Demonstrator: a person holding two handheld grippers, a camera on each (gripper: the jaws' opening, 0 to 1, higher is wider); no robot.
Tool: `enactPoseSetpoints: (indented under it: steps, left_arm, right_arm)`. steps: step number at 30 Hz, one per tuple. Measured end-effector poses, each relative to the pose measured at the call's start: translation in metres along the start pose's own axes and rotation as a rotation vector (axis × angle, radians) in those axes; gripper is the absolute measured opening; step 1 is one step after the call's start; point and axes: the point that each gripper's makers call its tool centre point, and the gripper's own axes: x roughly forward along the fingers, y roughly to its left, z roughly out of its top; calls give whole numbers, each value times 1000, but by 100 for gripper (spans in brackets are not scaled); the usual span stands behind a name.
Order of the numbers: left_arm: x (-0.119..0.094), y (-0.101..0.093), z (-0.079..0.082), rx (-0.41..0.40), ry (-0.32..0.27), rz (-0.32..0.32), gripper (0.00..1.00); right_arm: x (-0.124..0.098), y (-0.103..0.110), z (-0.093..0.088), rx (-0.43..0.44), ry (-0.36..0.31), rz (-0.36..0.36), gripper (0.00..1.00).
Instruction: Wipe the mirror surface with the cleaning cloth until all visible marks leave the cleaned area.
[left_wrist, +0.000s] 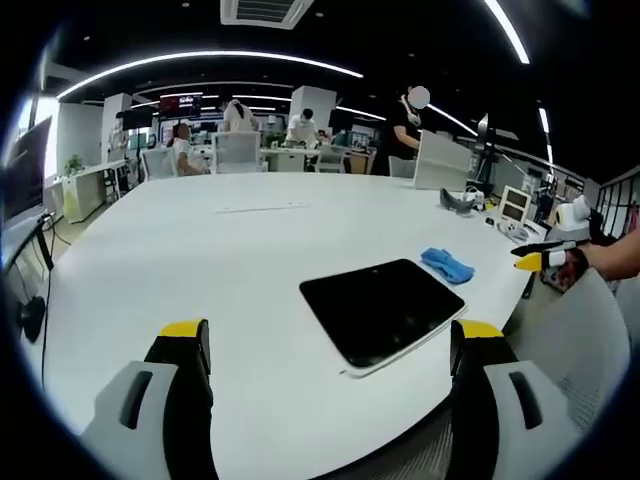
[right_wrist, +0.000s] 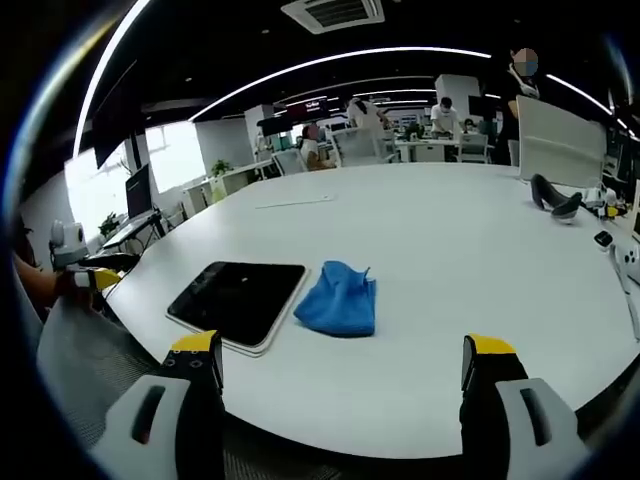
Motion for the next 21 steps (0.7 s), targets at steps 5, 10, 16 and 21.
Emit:
enactPoseSetpoints:
  steps: [5, 10, 16, 21]
  left_arm:
    - [0, 0, -1, 9, 5, -3, 99]
    - [0, 1, -2, 7, 10, -3, 99]
    - [1, 1, -2, 9, 11, -4, 99]
    - [1, 1, -3, 10, 12, -3, 99]
  right_arm:
    - [-1, -10, -4, 15, 12, -10, 98]
    - [0, -16, -11, 16, 33, -11, 98]
    - [1, -18, -11, 29, 40, -9, 98]
    - [2, -19, -13, 34, 43, -10, 98]
